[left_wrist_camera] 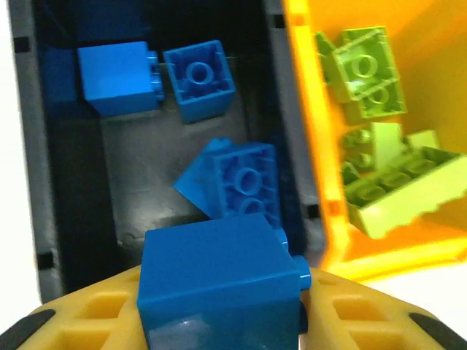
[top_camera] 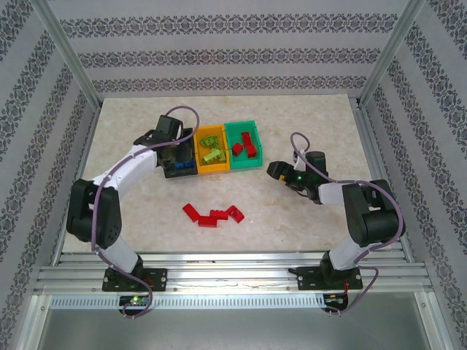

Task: Sort the legos into containers by color
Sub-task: Place the lego in the container, then pick up the lego from the bottom-center of the table.

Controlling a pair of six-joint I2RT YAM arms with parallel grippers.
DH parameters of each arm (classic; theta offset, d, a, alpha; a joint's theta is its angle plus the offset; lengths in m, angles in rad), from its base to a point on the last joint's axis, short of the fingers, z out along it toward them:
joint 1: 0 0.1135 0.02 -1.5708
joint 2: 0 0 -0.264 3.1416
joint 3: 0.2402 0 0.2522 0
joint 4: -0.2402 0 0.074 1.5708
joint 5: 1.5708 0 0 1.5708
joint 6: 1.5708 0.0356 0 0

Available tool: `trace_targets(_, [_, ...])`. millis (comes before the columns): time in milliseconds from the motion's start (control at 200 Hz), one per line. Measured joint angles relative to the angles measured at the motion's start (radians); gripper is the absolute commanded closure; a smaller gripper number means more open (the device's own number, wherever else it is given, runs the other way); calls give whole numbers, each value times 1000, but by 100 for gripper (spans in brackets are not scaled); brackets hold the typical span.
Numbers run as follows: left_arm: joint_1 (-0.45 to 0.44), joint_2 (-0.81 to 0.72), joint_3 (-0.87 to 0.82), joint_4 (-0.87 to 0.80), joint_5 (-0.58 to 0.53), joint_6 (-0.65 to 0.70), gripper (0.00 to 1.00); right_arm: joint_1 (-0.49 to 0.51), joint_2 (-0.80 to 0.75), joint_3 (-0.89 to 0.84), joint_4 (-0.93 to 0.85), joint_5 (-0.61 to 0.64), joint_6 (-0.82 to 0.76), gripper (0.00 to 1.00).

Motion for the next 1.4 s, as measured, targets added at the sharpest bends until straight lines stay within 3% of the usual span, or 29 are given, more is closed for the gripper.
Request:
trace_targets(95, [40,42,32,-3,15,13,34,7,0,0,-7,3,-6,14])
trace_targets(160, [57,72,67,-6,28,23,29,12,0,0,-11,7,-10,14])
trace_targets(390, [68,66,77,19,95,31,28,37,0,8,-23,20,-28,13])
trace_targets(714, [68,-198,-246,222,175,34,28,126,-2,60,-79,30,-106,12])
trace_targets(754, [68,-221,-280,243,175,39,26,141,-2,71,-98,28,-113,5])
trace_targets(814, [68,-251,-327,272,167,46,25,168,-2,92,-132,25,-135,4])
trace_targets(949, [73,-292,-427,348,162,56,25,278,-19,129,-251,59,-209,4])
trace_targets(1174, [91,-291,-531,481,170,56,25,526,-117,208,-574,279,-402,8])
trace_targets(1404, [101,-326,-640,612,203,48,25,623,-170,209,-734,394,-488,16])
